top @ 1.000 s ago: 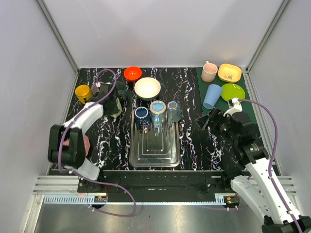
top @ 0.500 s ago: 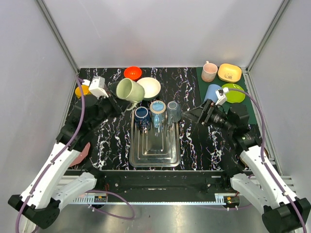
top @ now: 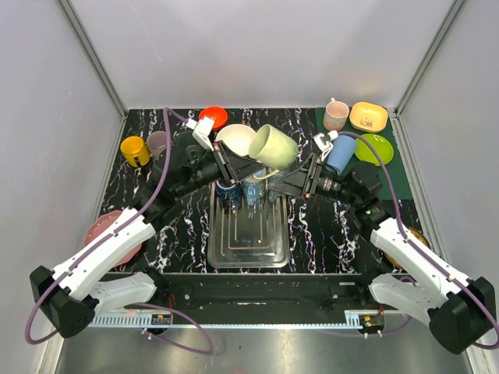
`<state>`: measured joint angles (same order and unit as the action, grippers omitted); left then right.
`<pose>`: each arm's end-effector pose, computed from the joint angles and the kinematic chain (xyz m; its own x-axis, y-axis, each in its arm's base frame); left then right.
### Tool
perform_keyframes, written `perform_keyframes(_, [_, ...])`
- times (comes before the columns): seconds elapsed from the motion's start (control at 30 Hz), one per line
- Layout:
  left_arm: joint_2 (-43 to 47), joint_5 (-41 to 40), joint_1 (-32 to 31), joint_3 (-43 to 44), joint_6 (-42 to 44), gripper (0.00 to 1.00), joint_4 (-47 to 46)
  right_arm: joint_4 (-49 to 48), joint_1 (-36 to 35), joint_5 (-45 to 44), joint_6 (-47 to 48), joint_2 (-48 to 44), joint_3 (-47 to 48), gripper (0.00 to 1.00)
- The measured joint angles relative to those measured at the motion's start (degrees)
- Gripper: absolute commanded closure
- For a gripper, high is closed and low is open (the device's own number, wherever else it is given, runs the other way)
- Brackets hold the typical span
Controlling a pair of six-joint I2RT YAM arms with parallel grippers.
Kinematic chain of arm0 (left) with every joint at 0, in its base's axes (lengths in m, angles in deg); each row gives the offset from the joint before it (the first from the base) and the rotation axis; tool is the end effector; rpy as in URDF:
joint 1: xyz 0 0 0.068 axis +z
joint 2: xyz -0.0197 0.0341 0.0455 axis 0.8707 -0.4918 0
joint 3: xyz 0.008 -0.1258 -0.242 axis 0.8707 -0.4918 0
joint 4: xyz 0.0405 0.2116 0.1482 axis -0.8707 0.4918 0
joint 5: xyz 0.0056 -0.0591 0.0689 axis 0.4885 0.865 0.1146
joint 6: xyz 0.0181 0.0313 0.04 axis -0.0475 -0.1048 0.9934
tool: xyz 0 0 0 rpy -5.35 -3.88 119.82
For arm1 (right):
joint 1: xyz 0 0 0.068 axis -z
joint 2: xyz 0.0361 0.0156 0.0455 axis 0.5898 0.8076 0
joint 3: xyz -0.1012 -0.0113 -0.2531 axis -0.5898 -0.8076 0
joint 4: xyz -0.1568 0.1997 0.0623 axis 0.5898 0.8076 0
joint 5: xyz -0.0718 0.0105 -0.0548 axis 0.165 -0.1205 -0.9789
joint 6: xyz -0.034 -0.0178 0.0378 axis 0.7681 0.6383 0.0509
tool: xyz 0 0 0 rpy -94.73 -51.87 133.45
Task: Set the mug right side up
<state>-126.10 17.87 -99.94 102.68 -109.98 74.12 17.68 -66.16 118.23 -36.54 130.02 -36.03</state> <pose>0.1788 -0.1615 0.3944 -0.6653 -0.4064 -0.6263 0.5238 0.3437 -0.7795 0.1834 0.1338 0.3463 -0.7917 0.3004 -0.5320 -0.5369 0.0734 0.8404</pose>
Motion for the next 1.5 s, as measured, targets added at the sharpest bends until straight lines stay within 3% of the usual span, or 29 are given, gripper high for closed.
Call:
perform_keyframes(0.1, [-1.18, 0.46, -1.05, 0.00, -1.31, 1.00, -3.54, -3.63, -0.04, -0.37, -1.25, 0.13, -0.02, 0.21])
perform_keyframes(0.37, [-2.23, 0.90, -2.95, -0.04, -3.34, 1.00, -9.01, -13.40, -0.09, -6.34, -2.97, 0.55, -2.49, 0.43])
perform_keyframes(0.67, [-2.08, 0.92, -3.08, -1.29, -4.20, 1.00, -10.21, -20.96, -0.26, -10.71, -4.70, 3.13, -5.40, 0.47])
perform_keyframes(0.9, [-1.40, 1.27, -3.06, -1.77, -5.51, 1.00, -11.08, -25.59, -0.37, -12.17, -4.96, 3.74, -5.51, 0.64])
perform_keyframes(1.1, [-1.38, 2.05, -3.06, -2.12, -6.49, 1.00, -11.82, -30.47, -0.37, -12.13, -5.46, 5.31, -5.53, 0.52])
perform_keyframes(1.13, [-1.29, 2.23, -3.04, -2.25, -6.58, 1.00, -11.96, -30.69, -0.37, -12.09, -5.44, 5.66, -5.53, 0.56])
perform_keyframes(1.17, [-1.16, 2.36, -3.04, -2.40, -6.56, 1.00, -11.98, -30.91, -0.37, -12.00, -5.49, 5.99, -5.53, 0.68])
perform_keyframes(1.27, [-1.01, 3.13, -3.02, -3.17, -6.32, 1.00, -12.13, -31.93, -0.37, -11.91, -6.51, 6.82, -5.49, 0.89])
perform_keyframes(1.3, [-1.01, 3.19, -2.93, -3.43, -6.08, 1.00, -12.24, -32.00, -0.37, -11.93, -7.06, 6.97, -5.49, 1.00])
perform_keyframes(1.5, [-0.24, 3.54, -2.89, -4.17, -5.27, 1.00, -12.81, -32.04, -0.37, -10.97, -8.26, 7.02, -5.25, 1.00])
